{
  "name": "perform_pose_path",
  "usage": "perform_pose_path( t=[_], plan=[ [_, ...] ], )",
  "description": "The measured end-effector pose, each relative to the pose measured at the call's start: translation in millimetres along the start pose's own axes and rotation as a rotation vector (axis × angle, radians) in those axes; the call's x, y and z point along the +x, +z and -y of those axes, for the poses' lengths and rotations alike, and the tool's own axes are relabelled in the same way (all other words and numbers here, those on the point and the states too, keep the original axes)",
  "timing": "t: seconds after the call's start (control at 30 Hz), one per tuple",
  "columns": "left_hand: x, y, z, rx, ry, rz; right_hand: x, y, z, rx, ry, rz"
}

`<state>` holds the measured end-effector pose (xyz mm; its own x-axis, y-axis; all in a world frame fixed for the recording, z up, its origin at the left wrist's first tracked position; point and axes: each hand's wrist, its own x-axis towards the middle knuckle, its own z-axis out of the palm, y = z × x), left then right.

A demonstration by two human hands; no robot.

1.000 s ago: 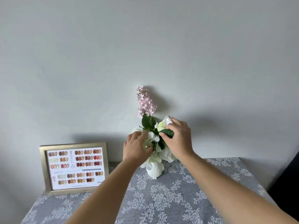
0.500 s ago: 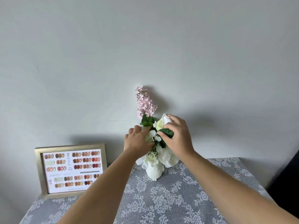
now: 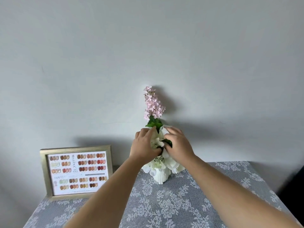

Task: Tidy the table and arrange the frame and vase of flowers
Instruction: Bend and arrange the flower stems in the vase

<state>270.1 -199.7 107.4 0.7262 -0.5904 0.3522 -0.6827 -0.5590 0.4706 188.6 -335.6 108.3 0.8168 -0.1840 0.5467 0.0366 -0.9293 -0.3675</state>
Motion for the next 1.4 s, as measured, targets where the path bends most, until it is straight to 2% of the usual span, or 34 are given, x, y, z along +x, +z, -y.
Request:
perform_pose_path(
  t=[0.13,0.27,0.4,0.47,0.63,0.83,1.0,1.13,1.4],
  plan=[
    [-6,-4,1,-0.130,0.019,-0.066,0,0,-3,0.061,0.011,-0.009],
    [-17,-8,12,-0.175,-0.018,-0.191,-5,-9,-8,0.192,0.115,-0.114],
    [-27,-11,23,-0.285,-0.155,-0.004,-14,-11,-17,0.233,0.211,0.046],
    [-29,-12,24,-0.320,-0.174,0.052,-17,-9,-17,0.279,0.201,0.063],
    [-28,-10,17,-0.345,-0.127,0.004,-14,-4,-10,0.215,0.131,0.001],
    [-30,-10,15,-0.324,-0.124,-0.008,-16,-4,-13,0.185,0.139,-0.004],
    [-29,-16,23,-0.168,-0.096,-0.075,-23,-16,-18,0.231,0.169,-0.054],
    [-31,-16,25,-0.057,-0.062,0.020,-29,-17,-22,0.227,0.192,-0.049],
    [-41,-15,34,-0.125,-0.111,0.024,-34,-11,-23,0.201,0.203,-0.053]
  ],
)
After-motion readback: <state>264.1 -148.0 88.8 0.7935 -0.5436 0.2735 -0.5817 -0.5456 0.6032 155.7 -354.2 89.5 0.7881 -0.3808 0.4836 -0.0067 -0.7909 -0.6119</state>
